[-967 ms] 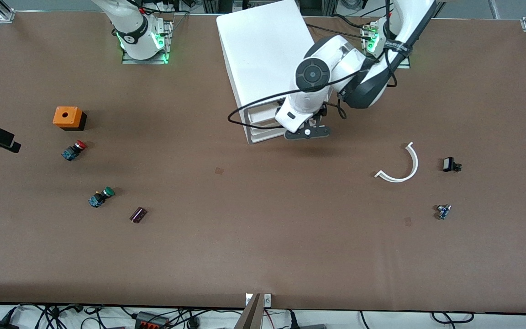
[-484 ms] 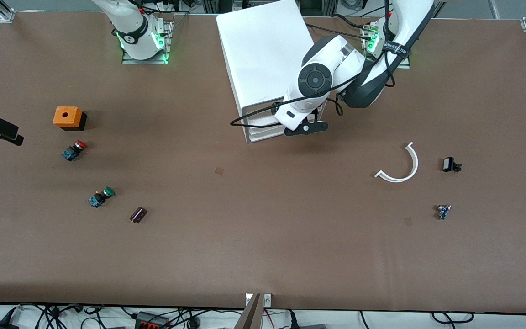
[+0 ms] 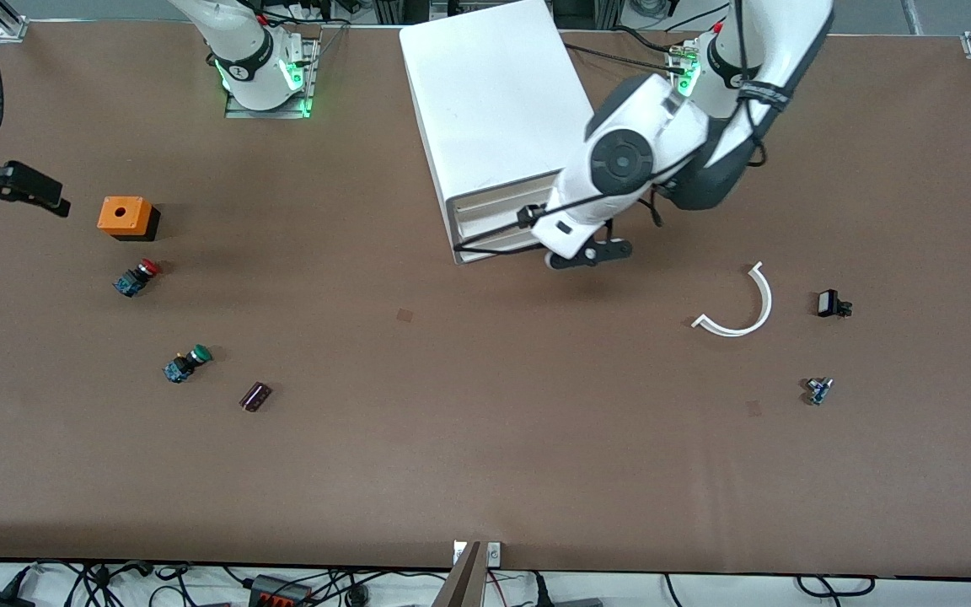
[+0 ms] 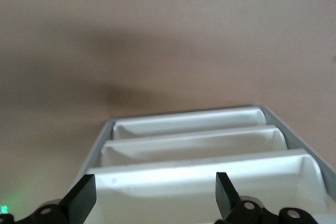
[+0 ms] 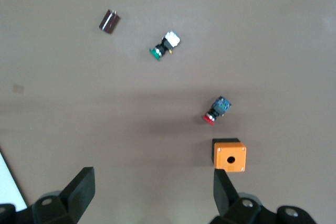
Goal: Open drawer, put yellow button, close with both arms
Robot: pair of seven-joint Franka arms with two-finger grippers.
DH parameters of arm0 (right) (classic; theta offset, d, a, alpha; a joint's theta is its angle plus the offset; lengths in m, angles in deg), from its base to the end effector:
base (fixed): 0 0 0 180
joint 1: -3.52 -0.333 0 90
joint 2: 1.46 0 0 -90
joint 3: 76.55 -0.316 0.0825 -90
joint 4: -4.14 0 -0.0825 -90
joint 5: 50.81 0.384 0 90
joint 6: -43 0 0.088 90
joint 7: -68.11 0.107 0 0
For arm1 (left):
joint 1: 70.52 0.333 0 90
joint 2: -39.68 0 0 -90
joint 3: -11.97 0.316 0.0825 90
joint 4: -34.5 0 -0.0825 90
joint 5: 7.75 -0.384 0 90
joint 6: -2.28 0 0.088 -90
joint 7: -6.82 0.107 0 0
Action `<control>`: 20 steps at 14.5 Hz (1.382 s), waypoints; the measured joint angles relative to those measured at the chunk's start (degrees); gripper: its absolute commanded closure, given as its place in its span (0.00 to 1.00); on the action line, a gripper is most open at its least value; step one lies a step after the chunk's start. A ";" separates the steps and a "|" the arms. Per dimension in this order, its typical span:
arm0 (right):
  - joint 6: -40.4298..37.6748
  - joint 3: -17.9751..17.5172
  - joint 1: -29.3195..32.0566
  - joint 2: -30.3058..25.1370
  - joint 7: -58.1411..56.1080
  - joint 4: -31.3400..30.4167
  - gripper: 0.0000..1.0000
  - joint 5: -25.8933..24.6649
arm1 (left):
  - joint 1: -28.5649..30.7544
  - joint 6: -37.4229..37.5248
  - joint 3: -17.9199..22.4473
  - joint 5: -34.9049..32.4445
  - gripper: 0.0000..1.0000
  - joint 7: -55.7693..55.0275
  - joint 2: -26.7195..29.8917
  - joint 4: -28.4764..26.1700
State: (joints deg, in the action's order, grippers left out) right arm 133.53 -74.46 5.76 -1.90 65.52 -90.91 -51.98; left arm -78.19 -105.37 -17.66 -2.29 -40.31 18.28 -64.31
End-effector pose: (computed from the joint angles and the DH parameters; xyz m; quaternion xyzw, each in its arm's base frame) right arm 0.5479 -0.0437 0.5880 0.9992 -0.0147 -0.0361 0.0079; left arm 0.5107 -0.3634 0.3808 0.9810 0.1097 -0.1546 0.0423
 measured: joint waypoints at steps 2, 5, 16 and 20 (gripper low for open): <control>0.90 0.01 -0.01 -1.56 0.00 -2.61 0.00 -0.03 | 3.70 0.36 0.02 -1.05 0.00 4.22 1.26 0.66; 2.50 0.02 -0.01 -1.74 0.01 -3.36 0.00 -0.04 | 8.53 0.75 0.04 -4.49 0.00 12.86 4.22 1.10; 4.45 -0.04 -0.21 -1.59 0.01 -3.36 0.00 -0.04 | 23.03 15.19 1.12 -7.02 0.00 44.36 10.49 14.76; 4.52 -0.06 -0.34 -1.57 0.01 -3.36 0.00 -0.04 | 14.55 15.88 17.70 -6.57 0.00 60.07 12.81 15.19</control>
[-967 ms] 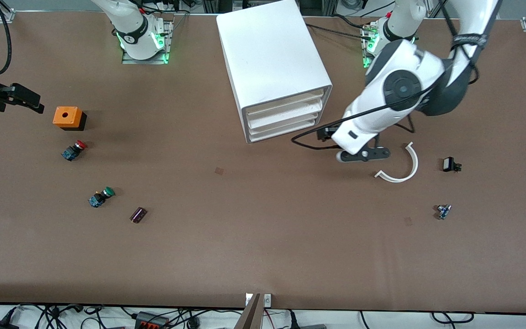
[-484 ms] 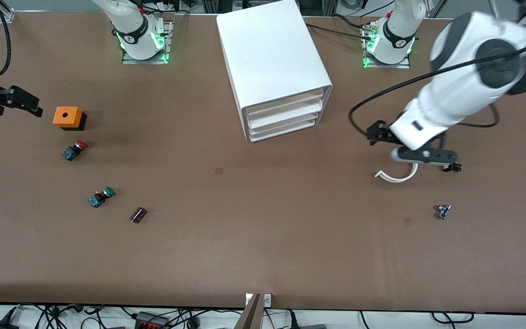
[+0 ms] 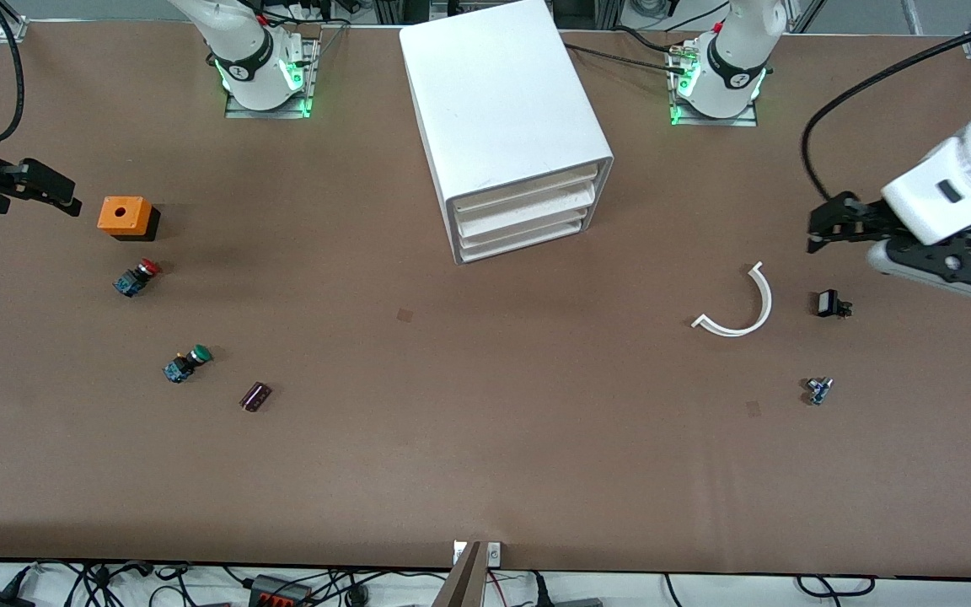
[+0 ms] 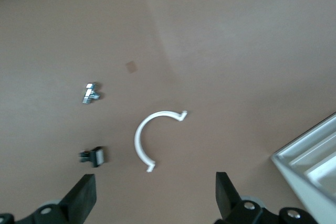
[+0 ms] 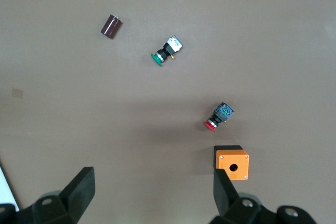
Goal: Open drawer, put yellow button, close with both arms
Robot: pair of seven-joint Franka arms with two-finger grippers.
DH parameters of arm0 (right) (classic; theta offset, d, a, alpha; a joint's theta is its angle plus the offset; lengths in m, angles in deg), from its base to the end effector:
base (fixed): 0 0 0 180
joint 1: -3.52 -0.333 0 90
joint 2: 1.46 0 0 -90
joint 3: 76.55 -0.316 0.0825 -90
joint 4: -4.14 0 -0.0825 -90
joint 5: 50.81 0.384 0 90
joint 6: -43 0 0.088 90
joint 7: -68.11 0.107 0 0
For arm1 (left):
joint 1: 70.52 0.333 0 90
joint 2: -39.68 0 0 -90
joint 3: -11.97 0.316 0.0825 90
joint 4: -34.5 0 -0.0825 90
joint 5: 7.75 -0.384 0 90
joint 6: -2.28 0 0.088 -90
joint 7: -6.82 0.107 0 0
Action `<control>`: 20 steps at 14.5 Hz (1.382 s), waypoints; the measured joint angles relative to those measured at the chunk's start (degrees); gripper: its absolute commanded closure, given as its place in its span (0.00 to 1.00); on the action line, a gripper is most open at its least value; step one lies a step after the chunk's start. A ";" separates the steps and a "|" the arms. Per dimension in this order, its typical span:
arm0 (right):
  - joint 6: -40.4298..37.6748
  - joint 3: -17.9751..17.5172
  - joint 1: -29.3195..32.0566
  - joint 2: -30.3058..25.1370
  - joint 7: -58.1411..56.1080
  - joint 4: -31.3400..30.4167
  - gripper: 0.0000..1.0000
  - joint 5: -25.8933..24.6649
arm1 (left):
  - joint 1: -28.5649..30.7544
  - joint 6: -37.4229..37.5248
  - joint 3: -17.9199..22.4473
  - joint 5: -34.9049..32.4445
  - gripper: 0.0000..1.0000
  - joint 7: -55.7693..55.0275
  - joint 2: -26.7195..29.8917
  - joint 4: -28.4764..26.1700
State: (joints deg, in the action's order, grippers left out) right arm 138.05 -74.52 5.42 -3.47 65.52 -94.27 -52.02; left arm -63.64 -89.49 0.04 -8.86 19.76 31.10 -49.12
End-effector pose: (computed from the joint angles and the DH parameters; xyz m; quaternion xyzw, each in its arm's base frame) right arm 0.5462 -0.0399 0.5818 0.9998 -0.0106 -0.0123 0.0092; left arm 0.6006 -0.0416 0.5949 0.9878 -0.1556 -0.0017 0.0059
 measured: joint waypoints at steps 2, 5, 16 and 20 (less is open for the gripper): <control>0.05 0.00 0.00 0.03 0.00 0.00 0.00 0.00 | -6.68 0.08 7.52 0.05 0.00 1.79 0.54 -0.53; 0.05 0.00 -0.02 0.05 0.00 -0.03 0.00 0.00 | -12.39 -3.09 11.90 0.06 0.00 1.80 4.28 -5.25; 0.05 0.00 -0.04 0.06 0.00 -0.12 0.00 -0.03 | -12.33 -5.89 13.61 0.21 0.00 -0.93 10.46 -13.34; 0.08 0.00 -0.04 0.16 0.00 -0.13 0.00 -0.07 | -12.15 -5.89 13.66 0.23 0.00 -0.95 10.44 -13.36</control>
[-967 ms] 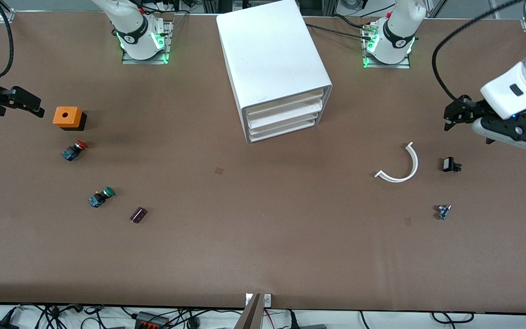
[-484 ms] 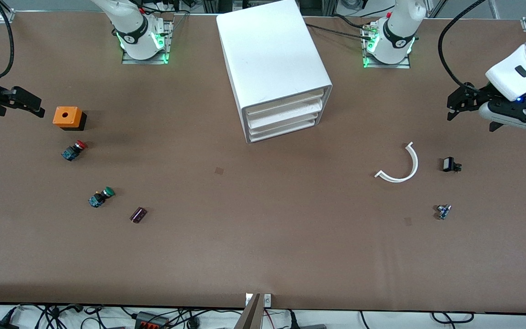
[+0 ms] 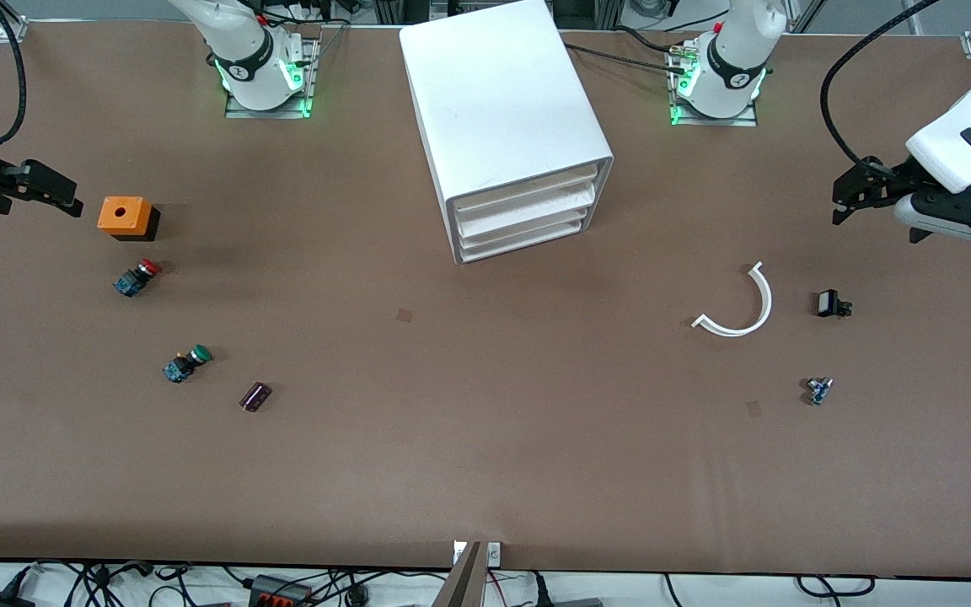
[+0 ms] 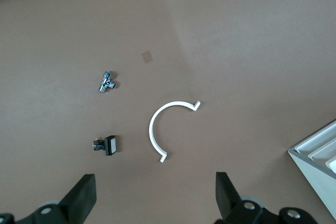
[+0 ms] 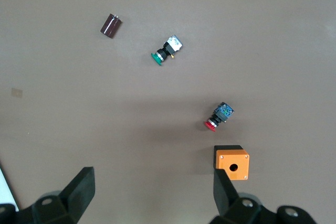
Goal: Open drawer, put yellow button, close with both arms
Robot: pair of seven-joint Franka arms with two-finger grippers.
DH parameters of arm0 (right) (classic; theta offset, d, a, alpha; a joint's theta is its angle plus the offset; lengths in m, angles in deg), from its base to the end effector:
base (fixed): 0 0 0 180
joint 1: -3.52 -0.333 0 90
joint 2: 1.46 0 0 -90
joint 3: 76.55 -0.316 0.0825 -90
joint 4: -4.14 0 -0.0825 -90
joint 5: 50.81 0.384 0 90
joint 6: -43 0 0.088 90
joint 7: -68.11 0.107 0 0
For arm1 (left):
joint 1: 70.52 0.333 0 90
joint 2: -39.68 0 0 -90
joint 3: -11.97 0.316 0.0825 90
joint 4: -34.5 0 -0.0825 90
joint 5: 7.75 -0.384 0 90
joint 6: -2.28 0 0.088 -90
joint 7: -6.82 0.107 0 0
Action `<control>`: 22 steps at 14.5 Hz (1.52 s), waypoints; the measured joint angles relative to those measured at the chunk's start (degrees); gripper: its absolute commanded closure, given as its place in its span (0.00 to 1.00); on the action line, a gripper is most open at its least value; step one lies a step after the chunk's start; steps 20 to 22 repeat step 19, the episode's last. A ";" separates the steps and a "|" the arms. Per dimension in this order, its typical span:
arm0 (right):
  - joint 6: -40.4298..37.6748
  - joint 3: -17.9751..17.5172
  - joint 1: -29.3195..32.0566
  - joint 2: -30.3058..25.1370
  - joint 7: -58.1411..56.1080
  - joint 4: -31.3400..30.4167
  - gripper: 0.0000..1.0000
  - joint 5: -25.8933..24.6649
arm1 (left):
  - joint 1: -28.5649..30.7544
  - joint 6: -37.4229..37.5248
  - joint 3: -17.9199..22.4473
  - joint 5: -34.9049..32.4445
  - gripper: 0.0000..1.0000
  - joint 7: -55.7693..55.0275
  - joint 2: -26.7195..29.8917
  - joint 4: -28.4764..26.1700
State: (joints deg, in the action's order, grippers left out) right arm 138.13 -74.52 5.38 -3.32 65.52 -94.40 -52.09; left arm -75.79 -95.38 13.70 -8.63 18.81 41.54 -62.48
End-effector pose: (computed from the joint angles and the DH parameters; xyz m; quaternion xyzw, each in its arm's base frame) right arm 0.5468 -0.0397 0.5795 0.9998 -0.0102 -0.0141 0.0098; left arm 0.5537 -0.0326 0.5964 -0.9904 0.1359 -0.0216 0.0088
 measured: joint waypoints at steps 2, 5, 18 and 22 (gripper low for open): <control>0.00 0.00 0.00 0.08 0.00 -0.08 0.00 -0.06 | -0.01 0.00 -0.03 0.01 0.00 -0.01 0.00 0.00; 0.01 0.00 0.00 0.09 0.00 -0.30 0.00 -0.65 | -0.01 0.00 -0.09 0.02 0.00 -0.02 0.00 0.00; 0.03 0.00 0.00 0.09 0.00 -0.66 0.00 -0.86 | -0.01 0.00 -0.14 0.02 0.00 -0.08 0.00 0.02; 0.03 0.00 0.00 0.09 0.00 -0.66 0.00 -0.86 | -0.01 0.00 -0.14 0.02 0.00 -0.08 0.00 0.02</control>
